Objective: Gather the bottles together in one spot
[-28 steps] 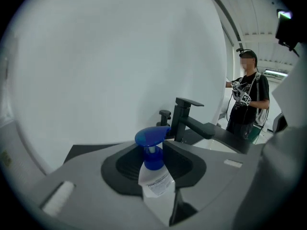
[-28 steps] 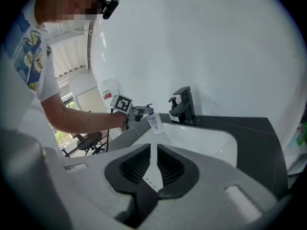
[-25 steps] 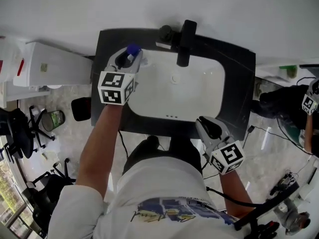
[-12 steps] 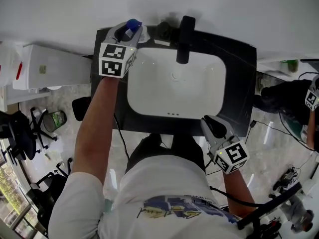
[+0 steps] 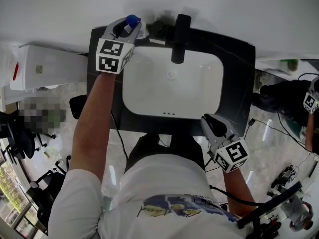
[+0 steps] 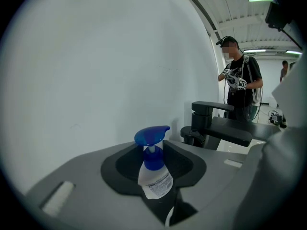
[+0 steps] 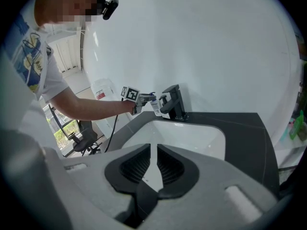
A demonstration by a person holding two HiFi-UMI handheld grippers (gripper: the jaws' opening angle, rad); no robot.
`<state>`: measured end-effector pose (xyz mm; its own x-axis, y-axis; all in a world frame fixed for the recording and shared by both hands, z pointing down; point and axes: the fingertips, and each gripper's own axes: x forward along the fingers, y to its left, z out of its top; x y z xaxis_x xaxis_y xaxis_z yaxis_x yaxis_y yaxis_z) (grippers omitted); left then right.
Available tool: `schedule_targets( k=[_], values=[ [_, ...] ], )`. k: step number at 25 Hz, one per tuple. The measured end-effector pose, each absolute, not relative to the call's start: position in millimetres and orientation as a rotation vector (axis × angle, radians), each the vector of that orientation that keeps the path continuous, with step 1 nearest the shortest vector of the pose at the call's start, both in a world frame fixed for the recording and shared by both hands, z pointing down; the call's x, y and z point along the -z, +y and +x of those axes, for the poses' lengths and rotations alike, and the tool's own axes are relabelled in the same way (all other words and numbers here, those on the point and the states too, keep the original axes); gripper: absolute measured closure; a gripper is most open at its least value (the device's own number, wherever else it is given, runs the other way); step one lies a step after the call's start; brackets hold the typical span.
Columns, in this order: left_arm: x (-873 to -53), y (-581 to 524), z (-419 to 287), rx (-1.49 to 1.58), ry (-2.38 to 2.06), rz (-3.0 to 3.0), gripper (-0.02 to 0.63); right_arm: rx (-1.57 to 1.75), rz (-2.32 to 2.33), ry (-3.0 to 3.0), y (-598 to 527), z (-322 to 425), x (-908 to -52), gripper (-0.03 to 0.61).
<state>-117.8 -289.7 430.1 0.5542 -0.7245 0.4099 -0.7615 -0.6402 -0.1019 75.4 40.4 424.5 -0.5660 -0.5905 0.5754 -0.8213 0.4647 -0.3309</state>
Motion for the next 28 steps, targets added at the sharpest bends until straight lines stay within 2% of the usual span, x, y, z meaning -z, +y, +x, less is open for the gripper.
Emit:
schedule_targets(
  k=[8, 11, 17, 28],
  values=[
    [-429.7, -289.1, -118.0, -0.621, -1.313, 2.682, 0.473, -0.831, 1.171, -2.347, 37.7, 78.0, -423.3, 0.534],
    [-426.8, -292.4, -119.5, -0.606, -1.337, 2.674, 0.397, -0.83, 1.165, -2.346, 36.6, 79.0, -423.1, 0.534],
    [-420.1, -292.7, -128.2, -0.58, -1.373, 2.66, 0.333, -0.822, 1.153, -2.355, 34.0, 77.2, -424.2, 0.534],
    [-402.9, -260.5, -151.8, -0.533, -1.424, 2.622, 0.321, -0.773, 1.135, -2.388, 30.5, 60.7, -415.5, 0.534]
  ],
)
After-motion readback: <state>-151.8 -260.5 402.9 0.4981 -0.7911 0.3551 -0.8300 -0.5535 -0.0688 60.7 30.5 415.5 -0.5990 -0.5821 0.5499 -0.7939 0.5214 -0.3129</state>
